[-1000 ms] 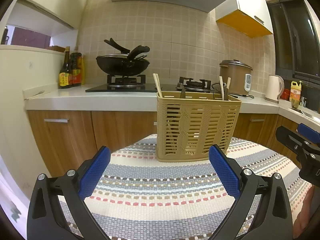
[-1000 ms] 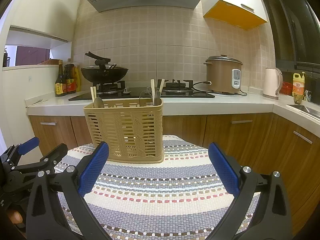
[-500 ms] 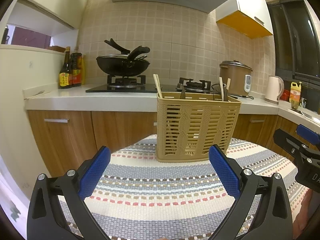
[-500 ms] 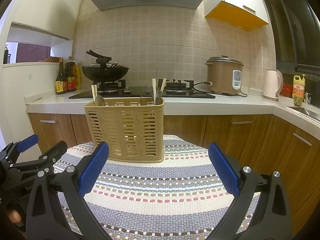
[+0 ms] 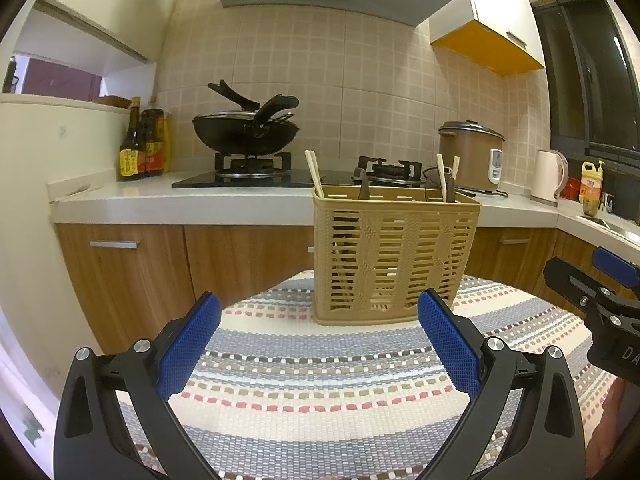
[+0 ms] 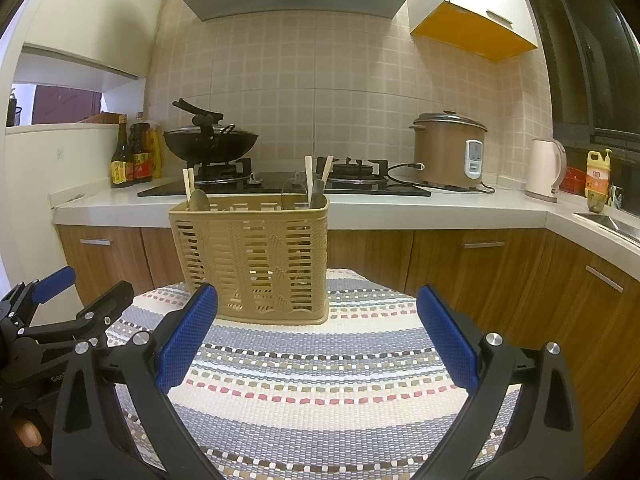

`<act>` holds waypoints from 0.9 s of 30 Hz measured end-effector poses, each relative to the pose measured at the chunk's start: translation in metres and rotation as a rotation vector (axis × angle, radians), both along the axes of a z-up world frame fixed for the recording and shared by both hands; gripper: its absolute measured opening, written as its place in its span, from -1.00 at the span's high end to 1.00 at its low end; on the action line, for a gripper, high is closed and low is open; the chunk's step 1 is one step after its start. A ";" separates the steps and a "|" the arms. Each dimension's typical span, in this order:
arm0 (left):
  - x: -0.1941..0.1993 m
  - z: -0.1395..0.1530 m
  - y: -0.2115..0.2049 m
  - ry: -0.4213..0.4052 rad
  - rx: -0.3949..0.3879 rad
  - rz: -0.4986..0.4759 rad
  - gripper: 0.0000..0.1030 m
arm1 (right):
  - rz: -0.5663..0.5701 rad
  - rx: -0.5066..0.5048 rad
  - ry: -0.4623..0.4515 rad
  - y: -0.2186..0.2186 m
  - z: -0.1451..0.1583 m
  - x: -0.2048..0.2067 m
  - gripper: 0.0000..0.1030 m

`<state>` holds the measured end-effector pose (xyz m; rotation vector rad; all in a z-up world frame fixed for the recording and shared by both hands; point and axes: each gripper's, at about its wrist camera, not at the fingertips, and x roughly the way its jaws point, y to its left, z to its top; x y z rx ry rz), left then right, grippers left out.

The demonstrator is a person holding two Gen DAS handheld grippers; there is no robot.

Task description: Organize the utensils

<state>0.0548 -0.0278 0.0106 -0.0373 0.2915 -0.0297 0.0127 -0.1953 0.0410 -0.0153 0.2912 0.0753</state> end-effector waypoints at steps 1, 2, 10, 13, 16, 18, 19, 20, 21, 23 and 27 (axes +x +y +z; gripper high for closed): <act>0.000 0.000 0.000 -0.001 0.003 0.000 -0.85 | 0.001 -0.002 0.000 0.000 0.000 0.000 -0.85; 0.000 0.000 -0.001 -0.001 0.005 -0.001 -0.85 | 0.001 -0.003 0.000 0.001 0.000 0.000 -0.85; 0.000 0.001 0.000 0.004 -0.003 0.004 -0.85 | 0.001 -0.004 0.003 0.002 -0.001 0.000 -0.85; 0.000 0.001 0.000 0.004 -0.004 0.004 -0.85 | 0.002 -0.005 0.002 0.003 0.000 0.000 -0.85; 0.000 0.002 0.000 0.005 -0.003 0.004 -0.85 | 0.002 -0.005 0.002 0.003 -0.001 0.000 -0.85; -0.001 0.002 0.000 0.003 -0.001 0.003 -0.85 | 0.001 -0.005 0.003 0.003 -0.001 0.000 -0.85; -0.001 0.002 0.000 0.002 -0.001 0.002 -0.85 | 0.001 -0.005 0.003 0.003 -0.001 0.000 -0.85; 0.000 0.002 0.000 0.002 -0.001 0.001 -0.85 | 0.001 -0.006 0.003 0.003 -0.001 0.000 -0.85; 0.000 0.002 0.000 0.001 -0.002 0.001 -0.85 | 0.001 -0.006 0.003 0.003 -0.001 0.000 -0.85; 0.000 0.002 0.001 0.002 -0.004 0.001 -0.85 | 0.001 -0.006 0.003 0.003 -0.001 0.000 -0.85; 0.000 0.002 0.002 0.003 -0.008 0.001 -0.85 | 0.002 -0.008 0.006 0.004 -0.002 0.001 -0.85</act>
